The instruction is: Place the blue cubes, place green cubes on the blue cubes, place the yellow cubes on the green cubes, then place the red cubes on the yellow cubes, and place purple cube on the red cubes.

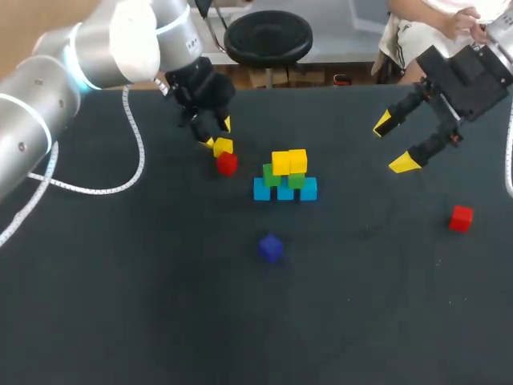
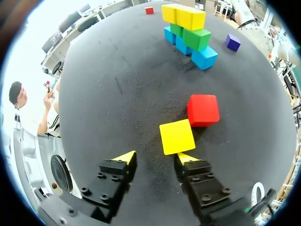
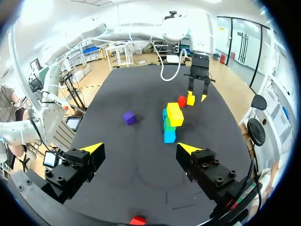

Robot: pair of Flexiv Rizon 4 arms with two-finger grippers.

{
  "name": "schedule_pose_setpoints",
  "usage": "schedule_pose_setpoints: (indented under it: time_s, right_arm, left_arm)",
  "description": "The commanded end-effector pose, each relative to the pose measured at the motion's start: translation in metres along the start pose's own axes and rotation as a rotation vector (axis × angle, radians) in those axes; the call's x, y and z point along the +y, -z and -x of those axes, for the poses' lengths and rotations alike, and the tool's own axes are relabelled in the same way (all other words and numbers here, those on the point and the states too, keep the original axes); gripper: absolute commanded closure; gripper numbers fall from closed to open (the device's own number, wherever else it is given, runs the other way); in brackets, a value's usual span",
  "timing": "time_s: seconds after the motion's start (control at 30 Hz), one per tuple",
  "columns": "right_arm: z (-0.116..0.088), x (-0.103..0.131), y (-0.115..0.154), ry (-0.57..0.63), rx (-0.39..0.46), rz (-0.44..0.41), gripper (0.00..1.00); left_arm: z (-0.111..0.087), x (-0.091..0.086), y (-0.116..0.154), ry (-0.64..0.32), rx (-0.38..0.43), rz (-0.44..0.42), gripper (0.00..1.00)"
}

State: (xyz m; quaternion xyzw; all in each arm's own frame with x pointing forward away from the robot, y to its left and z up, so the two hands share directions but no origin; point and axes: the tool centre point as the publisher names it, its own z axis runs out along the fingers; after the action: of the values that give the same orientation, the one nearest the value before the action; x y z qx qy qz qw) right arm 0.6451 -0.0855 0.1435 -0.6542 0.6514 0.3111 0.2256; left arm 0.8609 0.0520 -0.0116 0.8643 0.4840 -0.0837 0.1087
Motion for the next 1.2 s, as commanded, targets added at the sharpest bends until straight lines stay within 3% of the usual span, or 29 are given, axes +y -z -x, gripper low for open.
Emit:
schedule_pose_setpoints:
  time_s: [0.03,0.13,0.17,0.4,0.63,1.1,1.17,1.2]
  right_arm:
    - [0.000,0.000,0.000,0.001,-0.001,0.000,0.00]
    - [0.000,0.000,0.000,0.001,-0.001,0.000,0.00]
    - [0.000,0.000,0.000,0.001,-0.001,0.000,0.00]
    - [0.000,0.000,0.000,0.001,-0.001,0.000,0.00]
    - [0.000,0.000,0.000,0.001,-0.001,0.000,0.00]
    - [0.000,0.000,0.000,0.001,-0.001,0.000,0.00]
    - [0.000,0.000,0.000,0.001,-0.001,0.000,0.00]
    - [0.000,0.000,0.000,0.001,-0.001,0.000,0.00]
  left_arm:
    - [-0.002,0.005,0.005,-0.008,-0.011,-0.584,0.44]
    - [0.003,-0.001,0.008,-0.032,0.017,-0.658,0.02]
    - [0.004,-0.002,0.009,-0.036,0.022,-0.674,0.00]
    - [0.017,-0.014,0.024,-0.043,0.046,-0.720,0.00]
    - [0.024,-0.018,0.017,-0.022,0.028,-0.755,0.00]
    - [0.021,-0.009,0.005,-0.010,0.042,-0.760,0.00]
    - [0.020,-0.008,0.004,-0.009,0.050,-0.765,0.09]
    - [0.021,-0.007,0.003,-0.010,0.050,-0.768,0.22]
